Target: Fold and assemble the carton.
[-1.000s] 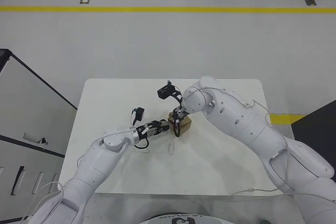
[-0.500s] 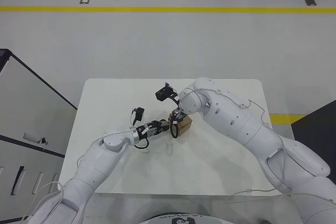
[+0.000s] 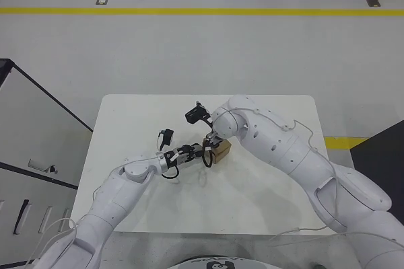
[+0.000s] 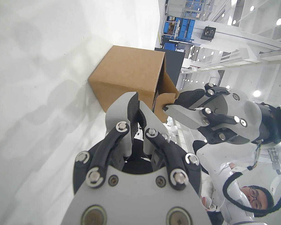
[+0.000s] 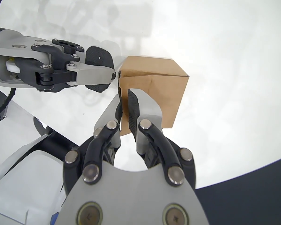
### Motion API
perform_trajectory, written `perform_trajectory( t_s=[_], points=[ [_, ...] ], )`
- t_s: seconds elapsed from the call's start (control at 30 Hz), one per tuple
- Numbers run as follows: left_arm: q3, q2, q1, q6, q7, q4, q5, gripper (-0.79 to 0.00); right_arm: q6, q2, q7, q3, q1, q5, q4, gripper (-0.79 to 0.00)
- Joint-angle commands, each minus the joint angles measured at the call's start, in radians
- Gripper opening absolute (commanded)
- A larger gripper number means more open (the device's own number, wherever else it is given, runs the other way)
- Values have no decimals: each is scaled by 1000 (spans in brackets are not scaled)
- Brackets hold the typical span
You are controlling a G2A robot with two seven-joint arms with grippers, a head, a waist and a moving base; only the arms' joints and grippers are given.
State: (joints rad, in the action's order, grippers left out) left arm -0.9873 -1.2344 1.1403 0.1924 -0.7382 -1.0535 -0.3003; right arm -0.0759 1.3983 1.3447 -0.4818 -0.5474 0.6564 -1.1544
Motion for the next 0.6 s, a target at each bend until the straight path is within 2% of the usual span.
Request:
perform_trajectory(
  t_s=[0.0, 0.57],
  points=[
    [0, 0, 0, 0, 0, 0, 0, -785, 1, 5, 0, 3, 1, 3, 7, -785],
    [0, 0, 0, 0, 0, 0, 0, -785, 13, 50, -9, 20, 14, 17, 88, -785]
  ],
)
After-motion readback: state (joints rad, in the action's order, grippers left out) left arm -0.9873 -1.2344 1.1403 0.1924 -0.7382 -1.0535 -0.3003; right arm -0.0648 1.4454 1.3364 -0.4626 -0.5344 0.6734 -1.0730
